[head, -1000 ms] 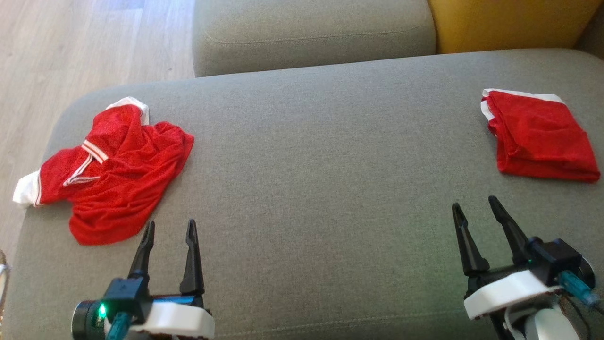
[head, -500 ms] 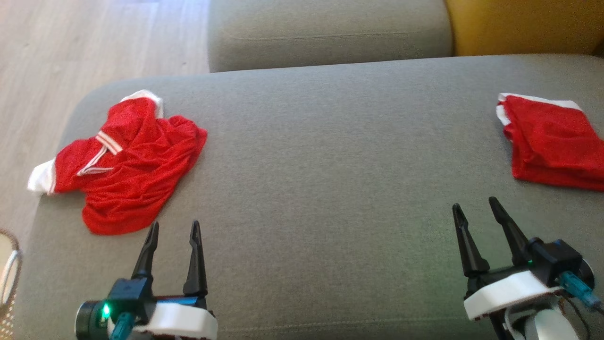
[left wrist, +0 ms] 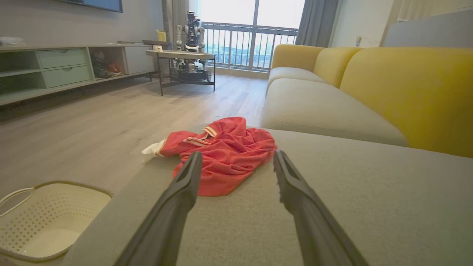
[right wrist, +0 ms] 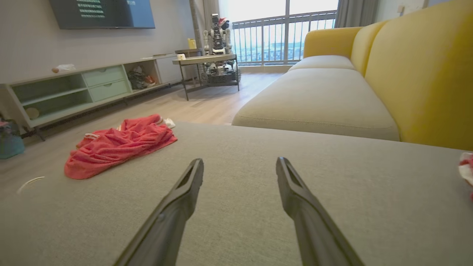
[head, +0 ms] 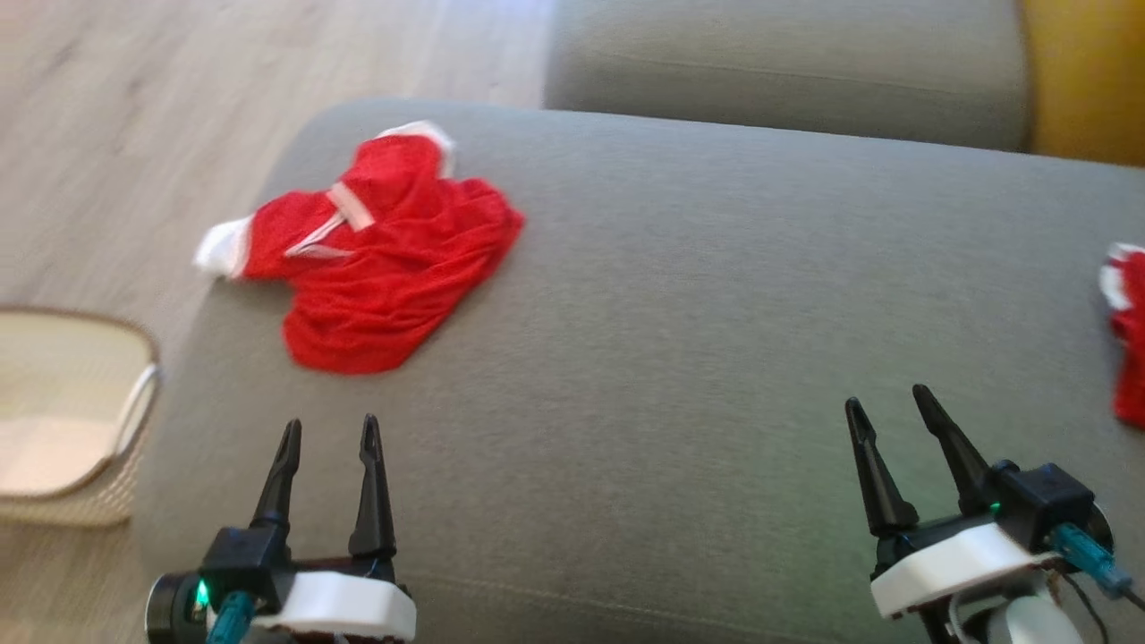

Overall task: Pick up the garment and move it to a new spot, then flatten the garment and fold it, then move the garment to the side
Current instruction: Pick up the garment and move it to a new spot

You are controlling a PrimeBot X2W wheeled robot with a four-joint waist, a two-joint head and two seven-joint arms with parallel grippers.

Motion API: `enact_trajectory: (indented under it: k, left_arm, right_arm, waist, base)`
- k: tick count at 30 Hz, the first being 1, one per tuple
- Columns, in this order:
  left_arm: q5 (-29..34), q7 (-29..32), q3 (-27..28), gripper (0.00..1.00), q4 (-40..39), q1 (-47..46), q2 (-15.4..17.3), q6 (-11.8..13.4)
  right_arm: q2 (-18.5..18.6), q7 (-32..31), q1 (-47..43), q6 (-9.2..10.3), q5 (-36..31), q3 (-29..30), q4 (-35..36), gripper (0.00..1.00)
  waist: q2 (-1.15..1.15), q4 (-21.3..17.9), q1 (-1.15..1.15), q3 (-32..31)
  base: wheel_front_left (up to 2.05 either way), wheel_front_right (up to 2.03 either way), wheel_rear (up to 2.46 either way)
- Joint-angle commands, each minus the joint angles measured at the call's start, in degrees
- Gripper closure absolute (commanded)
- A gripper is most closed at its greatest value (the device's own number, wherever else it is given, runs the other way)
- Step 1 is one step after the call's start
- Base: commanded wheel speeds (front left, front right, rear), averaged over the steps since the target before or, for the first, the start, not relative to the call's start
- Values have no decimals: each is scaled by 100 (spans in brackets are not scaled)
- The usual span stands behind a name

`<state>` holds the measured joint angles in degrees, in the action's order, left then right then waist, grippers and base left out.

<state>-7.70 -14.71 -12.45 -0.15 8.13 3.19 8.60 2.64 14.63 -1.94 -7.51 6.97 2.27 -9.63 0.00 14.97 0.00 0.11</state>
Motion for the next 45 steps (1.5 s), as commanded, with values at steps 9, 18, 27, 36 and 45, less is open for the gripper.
enact_trajectory:
  k: [9, 18, 27, 36, 45]
  left_arm:
    - [-94, -29, 152, 0, -332, -219, -31, 86]
    - [-150, -29, 277, 0, -387, -1024, -31, -129]
    - [-486, 380, 599, 0, 885, -3426, 305, -888]
    - [-1349, 2093, 915, 0, 2964, -5517, 597, -1346]
    - [-1825, 2702, 750, 0, 4666, -6520, 579, -1560]
  right_arm:
    - [24, 37, 246, 2, 70, -177, 93, 0]
    - [24, 37, 471, 2, -163, -144, 137, 0]
    - [24, 37, 960, 2, -666, -146, 266, 0]
    - [24, 37, 1353, 2, -1080, -48, 490, 0]
    - [137, 37, 1681, 2, -1273, -40, 764, 0]
  waist:
    - [0, 732, 0, 191]
    - [0, 865, 0, 788]
    - [0, 614, 0, 1761]
    - [0, 251, 0, 2557]
    - [0, 127, 0, 3241]
  base:
    - [0, 0, 0]
    - [0, 0, 0]
    - [0, 0, 0]
    - [0, 0, 0]
    - [0, 0, 0]
